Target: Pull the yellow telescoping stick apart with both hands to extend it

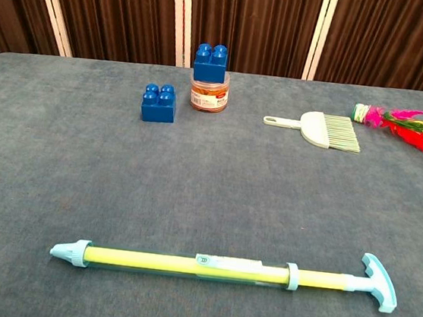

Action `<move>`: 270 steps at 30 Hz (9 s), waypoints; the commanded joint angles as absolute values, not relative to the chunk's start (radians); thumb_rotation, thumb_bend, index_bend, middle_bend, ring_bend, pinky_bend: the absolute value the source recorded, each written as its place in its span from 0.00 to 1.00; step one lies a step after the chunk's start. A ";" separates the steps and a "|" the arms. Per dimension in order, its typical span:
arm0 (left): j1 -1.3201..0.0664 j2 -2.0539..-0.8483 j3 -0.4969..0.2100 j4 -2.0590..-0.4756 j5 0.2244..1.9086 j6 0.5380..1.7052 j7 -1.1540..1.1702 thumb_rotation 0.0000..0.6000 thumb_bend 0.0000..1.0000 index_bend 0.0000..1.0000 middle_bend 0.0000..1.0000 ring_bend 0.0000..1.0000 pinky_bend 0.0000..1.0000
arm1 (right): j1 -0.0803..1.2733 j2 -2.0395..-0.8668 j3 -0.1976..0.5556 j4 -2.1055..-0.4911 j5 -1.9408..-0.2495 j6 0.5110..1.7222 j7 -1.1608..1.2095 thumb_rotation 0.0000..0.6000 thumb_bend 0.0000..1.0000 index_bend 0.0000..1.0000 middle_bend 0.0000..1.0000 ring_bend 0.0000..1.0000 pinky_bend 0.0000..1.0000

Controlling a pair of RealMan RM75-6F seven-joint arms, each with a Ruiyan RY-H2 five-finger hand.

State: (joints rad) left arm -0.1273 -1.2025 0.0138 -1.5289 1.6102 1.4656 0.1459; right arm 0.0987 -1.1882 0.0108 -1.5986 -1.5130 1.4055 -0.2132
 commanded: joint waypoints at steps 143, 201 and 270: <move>-0.450 -1.764 0.099 -1.217 1.861 1.440 0.264 1.00 0.63 0.69 0.19 0.09 0.13 | 0.315 -1.676 0.147 -1.303 -1.413 1.283 -0.503 1.00 0.34 0.87 0.25 0.08 0.06; -0.369 -1.584 0.134 -1.270 2.024 1.657 0.239 1.00 0.62 0.69 0.20 0.09 0.13 | 0.432 -1.598 0.294 -1.097 -1.195 1.232 -0.413 1.00 0.34 0.87 0.25 0.10 0.06; -0.137 -1.227 0.025 -1.572 1.579 1.623 0.046 1.00 0.01 0.00 0.00 0.00 0.06 | 0.141 -1.136 -0.067 -1.591 -1.600 1.524 0.025 1.00 0.00 0.00 0.00 0.00 0.00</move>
